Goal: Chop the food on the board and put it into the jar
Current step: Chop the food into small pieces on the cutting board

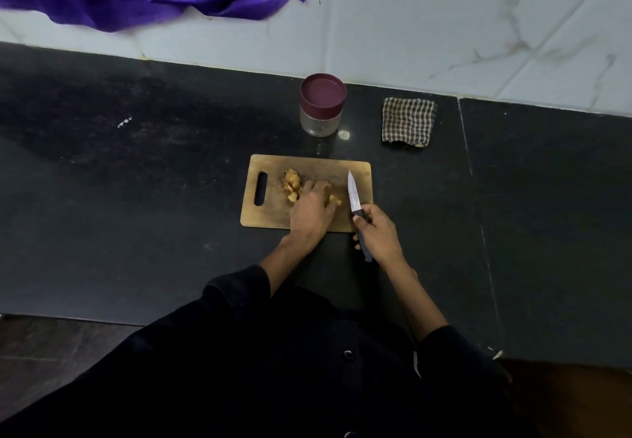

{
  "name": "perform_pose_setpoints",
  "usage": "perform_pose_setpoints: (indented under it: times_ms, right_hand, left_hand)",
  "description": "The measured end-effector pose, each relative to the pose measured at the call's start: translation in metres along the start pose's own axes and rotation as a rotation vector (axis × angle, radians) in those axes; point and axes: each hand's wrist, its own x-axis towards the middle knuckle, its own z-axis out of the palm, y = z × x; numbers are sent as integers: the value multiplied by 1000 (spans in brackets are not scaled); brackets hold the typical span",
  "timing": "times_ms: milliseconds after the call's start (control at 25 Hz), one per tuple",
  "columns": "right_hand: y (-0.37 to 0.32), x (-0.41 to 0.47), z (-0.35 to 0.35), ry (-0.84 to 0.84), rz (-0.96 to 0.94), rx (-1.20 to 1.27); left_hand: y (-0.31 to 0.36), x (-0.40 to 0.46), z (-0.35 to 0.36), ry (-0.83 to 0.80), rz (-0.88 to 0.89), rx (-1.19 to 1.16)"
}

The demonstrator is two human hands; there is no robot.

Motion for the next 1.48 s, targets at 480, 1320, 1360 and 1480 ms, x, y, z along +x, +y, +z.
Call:
perform_pose_setpoints:
  times_ms: [480, 1320, 1360, 1480]
  right_hand:
    - [-6, -10, 1, -71, -74, -202]
    - [-23, -15, 30, -4, -110, -616]
    - [-24, -14, 31, -8, -84, -619]
    - [-30, -12, 34, -34, -3, -623]
  left_hand:
    - [-8, 4, -2, 16, 86, -26]
    - [-14, 6, 1, 62, 96, -83]
    - [-14, 6, 1, 65, 96, -85]
    - [-12, 5, 0, 66, 90, -83]
